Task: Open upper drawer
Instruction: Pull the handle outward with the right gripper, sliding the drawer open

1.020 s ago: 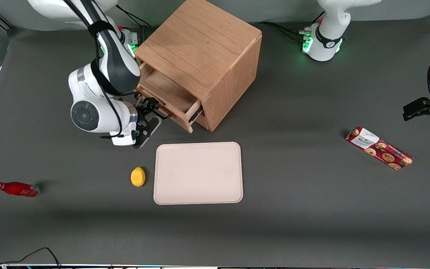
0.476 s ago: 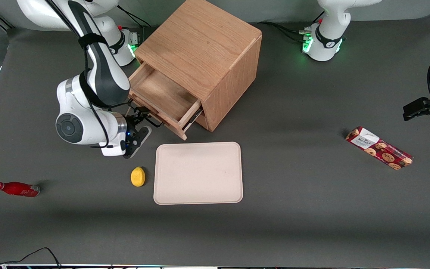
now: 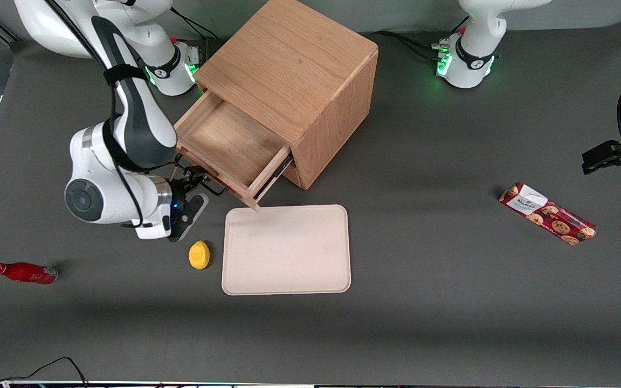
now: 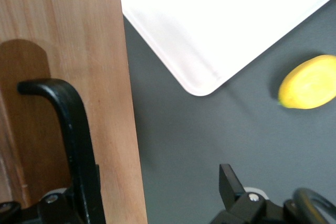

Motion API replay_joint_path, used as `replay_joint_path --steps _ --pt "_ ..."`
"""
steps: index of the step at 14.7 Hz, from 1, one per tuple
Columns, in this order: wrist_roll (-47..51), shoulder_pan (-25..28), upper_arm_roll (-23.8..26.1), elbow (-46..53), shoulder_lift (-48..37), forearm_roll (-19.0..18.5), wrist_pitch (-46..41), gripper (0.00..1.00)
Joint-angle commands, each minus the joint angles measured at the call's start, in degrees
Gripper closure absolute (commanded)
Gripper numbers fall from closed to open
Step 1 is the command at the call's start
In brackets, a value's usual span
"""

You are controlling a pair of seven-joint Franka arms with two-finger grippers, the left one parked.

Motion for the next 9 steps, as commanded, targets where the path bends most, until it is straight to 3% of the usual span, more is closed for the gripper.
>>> replay_joint_path --steps 1,9 --pt "-3.28 -1.77 0.3 5.05 3.22 -0.02 -0.72 0.0" --pt "-8.64 -5.37 0.3 9.44 6.65 -1.69 -0.72 0.0"
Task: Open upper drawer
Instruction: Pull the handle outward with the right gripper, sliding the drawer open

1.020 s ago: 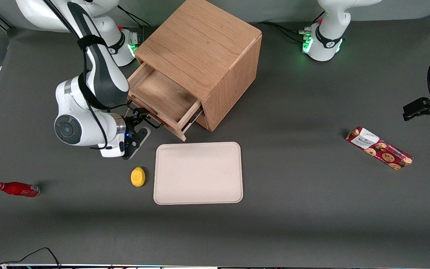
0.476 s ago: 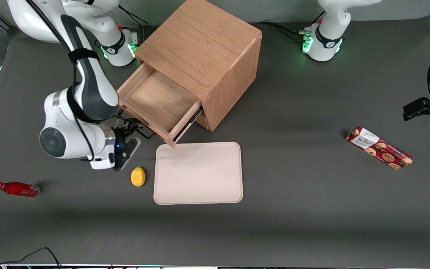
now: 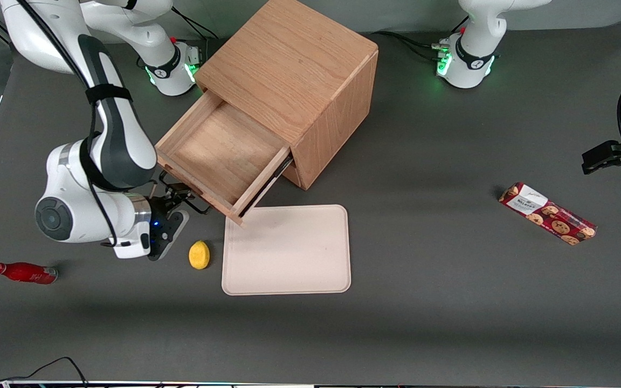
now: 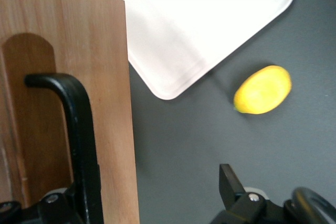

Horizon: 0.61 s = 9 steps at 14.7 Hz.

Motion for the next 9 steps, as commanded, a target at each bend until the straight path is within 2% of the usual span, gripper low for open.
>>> replay_joint_path --steps 1,3,9 --pt "-3.17 -1.82 0.32 3.88 2.77 -0.9 -0.71 0.0" --pt "-3.61 -2.44 0.32 4.5 3.13 -2.05 -0.8 0.0" --pt "-3.18 -3.06 0.93 5.37 2.08 -1.96 -2.02 0.0"
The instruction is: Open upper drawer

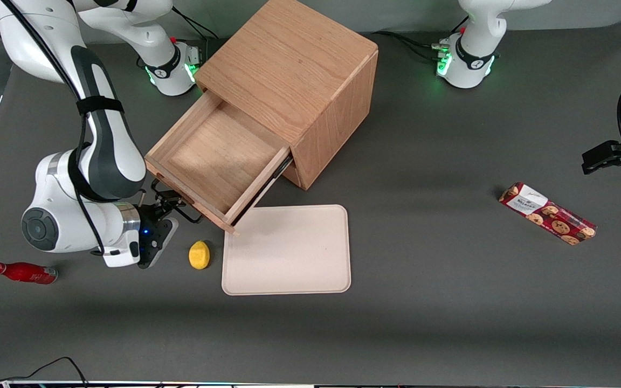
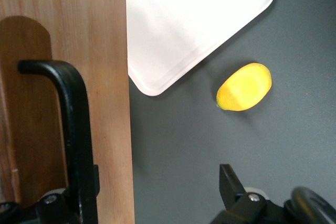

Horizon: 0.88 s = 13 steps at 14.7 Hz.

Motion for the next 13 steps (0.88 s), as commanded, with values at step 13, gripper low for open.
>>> replay_joint_path --steps 13 --pt "47.35 -1.38 5.53 -1.79 -22.9 -13.26 -17.69 0.0"
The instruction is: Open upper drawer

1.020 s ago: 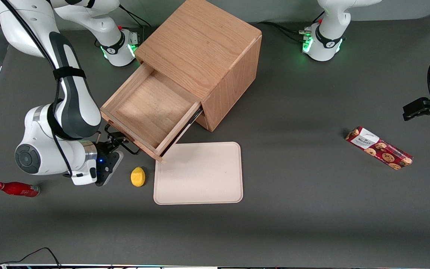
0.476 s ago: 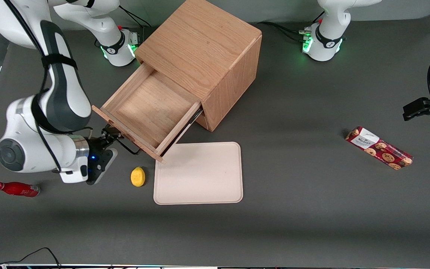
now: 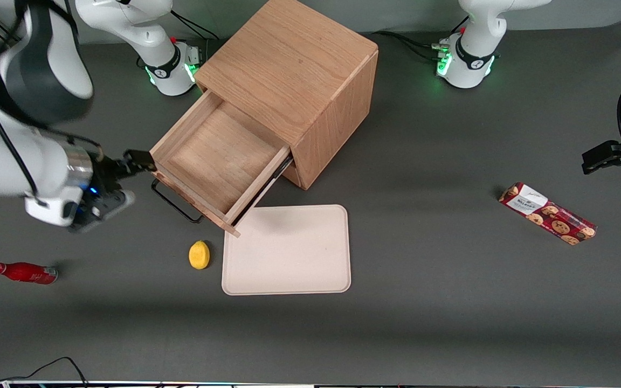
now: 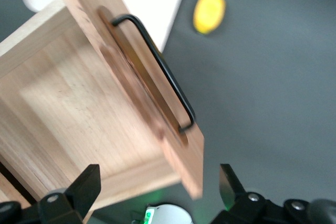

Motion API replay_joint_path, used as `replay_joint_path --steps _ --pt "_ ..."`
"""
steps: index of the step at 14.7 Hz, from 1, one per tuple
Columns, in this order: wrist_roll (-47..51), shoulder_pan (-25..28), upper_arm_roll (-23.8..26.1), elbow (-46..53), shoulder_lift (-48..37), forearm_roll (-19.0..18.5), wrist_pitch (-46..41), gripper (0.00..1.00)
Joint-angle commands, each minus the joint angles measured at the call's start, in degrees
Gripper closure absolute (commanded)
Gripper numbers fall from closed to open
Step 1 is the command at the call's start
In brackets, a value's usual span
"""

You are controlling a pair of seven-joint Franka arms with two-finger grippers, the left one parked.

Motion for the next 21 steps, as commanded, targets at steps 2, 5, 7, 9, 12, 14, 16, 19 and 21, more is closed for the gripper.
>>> replay_joint_path --steps 2,5,7,9,12,14,16,19,21 --pt "11.59 -2.71 3.14 -10.67 -10.9 -5.27 1.05 0.0" --pt "12.22 -7.63 3.05 -17.08 -16.61 -5.36 2.54 0.0" --pt "12.21 -9.83 3.14 -20.78 -20.13 -6.32 3.34 0.0" --pt "11.95 -11.67 3.05 -21.23 -21.72 -7.29 2.9 0.0" --pt "9.94 -12.65 0.95 -18.87 -21.99 -7.64 2.37 0.0" --pt "8.97 -12.65 -0.64 -17.2 -20.85 -7.91 2.46 0.0" --pt "8.88 -12.74 -0.82 -14.66 -19.54 -8.43 2.37 0.0" --pt "9.14 -12.92 -0.91 -14.2 -19.35 -8.61 2.37 0.0" --pt "9.14 -13.09 -0.99 -13.51 -19.09 -8.61 2.37 0.0"
